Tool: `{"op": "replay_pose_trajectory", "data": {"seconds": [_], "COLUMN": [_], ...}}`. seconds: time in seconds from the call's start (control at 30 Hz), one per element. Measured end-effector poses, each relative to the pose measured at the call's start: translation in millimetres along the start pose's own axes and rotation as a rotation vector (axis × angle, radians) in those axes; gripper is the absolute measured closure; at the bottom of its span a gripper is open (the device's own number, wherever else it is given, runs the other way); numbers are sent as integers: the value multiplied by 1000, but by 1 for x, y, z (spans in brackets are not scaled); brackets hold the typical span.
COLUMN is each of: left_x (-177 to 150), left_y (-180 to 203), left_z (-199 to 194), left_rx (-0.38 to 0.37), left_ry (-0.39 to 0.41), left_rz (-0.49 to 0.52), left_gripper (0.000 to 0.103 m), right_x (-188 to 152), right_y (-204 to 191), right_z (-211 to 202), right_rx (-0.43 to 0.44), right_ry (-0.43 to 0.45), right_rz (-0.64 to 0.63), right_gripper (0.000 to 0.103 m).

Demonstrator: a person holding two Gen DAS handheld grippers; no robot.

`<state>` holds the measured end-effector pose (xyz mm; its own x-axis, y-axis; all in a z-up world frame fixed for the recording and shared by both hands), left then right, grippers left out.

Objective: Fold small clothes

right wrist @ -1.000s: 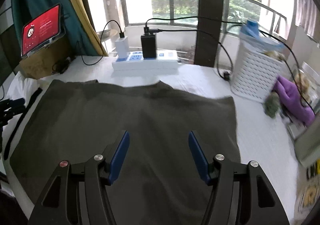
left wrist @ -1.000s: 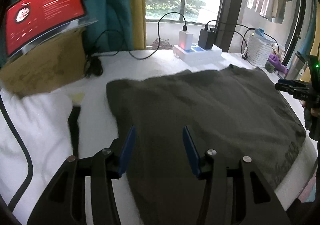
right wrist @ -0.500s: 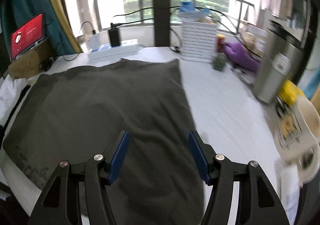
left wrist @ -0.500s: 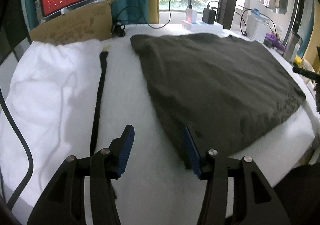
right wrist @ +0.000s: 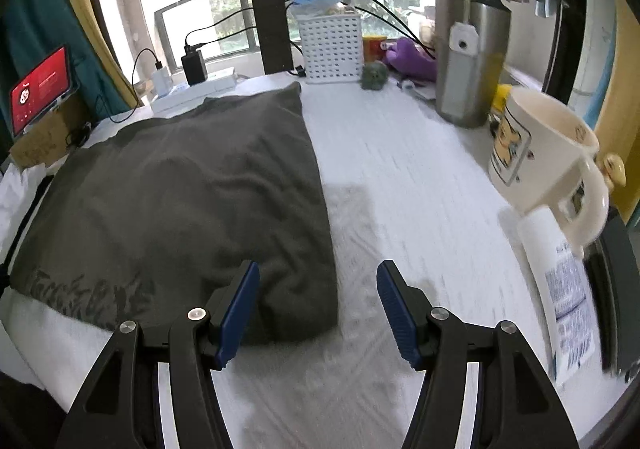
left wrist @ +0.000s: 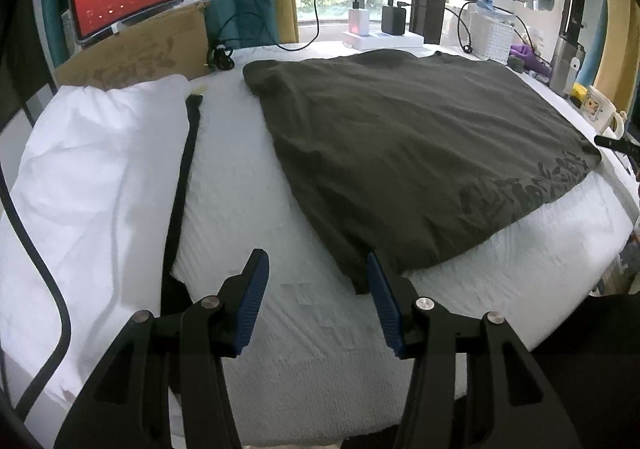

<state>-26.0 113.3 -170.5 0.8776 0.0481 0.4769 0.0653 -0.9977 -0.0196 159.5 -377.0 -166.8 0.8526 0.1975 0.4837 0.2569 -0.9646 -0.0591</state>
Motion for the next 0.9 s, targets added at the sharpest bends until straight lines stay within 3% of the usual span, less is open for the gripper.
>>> {"op": "replay_pose_trajectory", "data": {"seconds": [0.3,0.43,0.6,0.67,0.77,0.9], "left_x": [-4,-8,-8,-9,-9,-5], "left_y": [3,4,6,8,20,30], "left_z": [2,6,8,9,6,5], "left_rx": [-43,-54,-58,-73,-100,-91], "left_ry": [30,20,8,9,6,17], "left_rz": [-7,-19,0,0,35,51], "left_gripper": [52,52,54,61,93,102], "right_x": [-12,-14,-11,-12,-11,-2], "right_y": [-1,-6,-19,-21,-22,-22], "right_z": [0,9,14,14,10,-5], "right_rx": [-6,8,42,56,55,48], "right_ry": [1,-14,-11,-12,-9,29], "right_rz": [-13,-20,-60,-62,-71,-80], "right_gripper": [40,65,84,88,91,92]}}
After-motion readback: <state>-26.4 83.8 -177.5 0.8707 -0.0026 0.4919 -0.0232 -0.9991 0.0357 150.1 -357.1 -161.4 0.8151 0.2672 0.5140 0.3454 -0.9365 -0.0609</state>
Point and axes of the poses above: each gripper's, at about its wrist camera, not at the fingertips, and z roughly the way its jaws point, y to its right, x to its top, the point moved 9 cm from there along z, roughly the way its jaws point, and after that the axes turned 12 degrees about -y, right-handed, at the moved point
